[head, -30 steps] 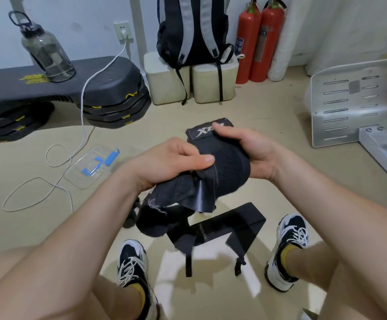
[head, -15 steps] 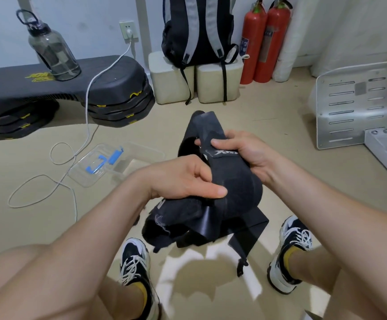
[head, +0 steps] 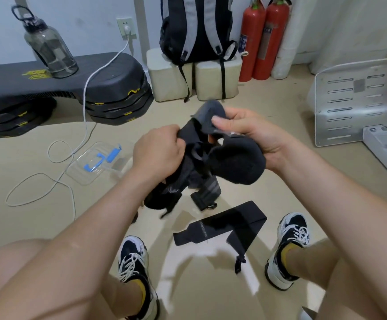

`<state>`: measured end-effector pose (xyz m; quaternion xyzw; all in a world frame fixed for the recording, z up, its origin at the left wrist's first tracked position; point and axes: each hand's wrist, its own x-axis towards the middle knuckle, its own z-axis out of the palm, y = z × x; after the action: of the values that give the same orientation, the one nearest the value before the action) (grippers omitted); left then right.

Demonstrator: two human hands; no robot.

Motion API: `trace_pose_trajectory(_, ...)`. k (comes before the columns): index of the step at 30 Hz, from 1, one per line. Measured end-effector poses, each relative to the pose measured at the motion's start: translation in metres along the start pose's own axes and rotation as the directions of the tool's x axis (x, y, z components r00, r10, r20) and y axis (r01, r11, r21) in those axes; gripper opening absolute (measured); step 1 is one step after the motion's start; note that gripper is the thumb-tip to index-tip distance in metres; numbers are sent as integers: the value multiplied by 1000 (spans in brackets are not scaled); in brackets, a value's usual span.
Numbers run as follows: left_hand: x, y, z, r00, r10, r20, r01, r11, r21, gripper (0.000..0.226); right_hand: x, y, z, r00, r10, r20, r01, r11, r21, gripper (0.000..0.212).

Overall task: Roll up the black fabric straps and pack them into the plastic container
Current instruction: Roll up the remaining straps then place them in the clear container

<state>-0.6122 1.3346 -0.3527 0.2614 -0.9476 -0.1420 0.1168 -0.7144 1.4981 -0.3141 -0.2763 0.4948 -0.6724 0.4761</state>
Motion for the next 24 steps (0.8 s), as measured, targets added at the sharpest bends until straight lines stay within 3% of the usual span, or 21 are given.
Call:
trace_pose_trajectory(3, 9, -19, 16, 945, -207, 253, 265, 937, -226, 36, -2, -12, 0, 988, -120, -98, 121, 993, 6, 12)
trace_pose_trajectory(6, 3, -18, 31, 872, -248, 421, 394, 867, -305, 41, 3, -11, -2, 960, -144, -239, 167, 983, 80, 14)
trace_pose_trajectory(9, -3, -11, 36, 860, -196, 470, 317, 928, -194, 39, 9, -15, -13, 880, -194, -434, 272, 954, 124, 13)
trace_pose_trajectory(12, 0, -21, 35, 903, -180, 391, 295, 921, -256, 52, 10, -18, -30, 765, -197, -613, 347, 928, 134, 19)
trace_pose_trajectory(15, -4, -27, 36, 921, -160, 354, 215, 969, -119, 59, 12, -10, -36, 694, -166, -701, 357, 924, 135, 24)
trace_pose_trajectory(18, -11, -23, 35, 929, -157, 336, 154, 987, 35, 64, 14, -3, -39, 624, -133, -770, 336, 936, 110, 13)
trace_pose_trajectory(20, -13, -17, 33, 912, -122, 391, 209, 960, -189, 63, 13, 2, -43, 596, -128, -793, 260, 965, 40, 12)
trace_pose_trajectory(22, -16, -6, 25, 855, -79, 512, 362, 798, -482, 62, 14, 8, -44, 611, -94, -786, 145, 989, -6, 13)
trace_pose_trajectory(24, -19, 4, 14, 779, 39, 626, 468, 628, -622, 59, 16, 12, -44, 630, -41, -776, 76, 997, 9, 17)
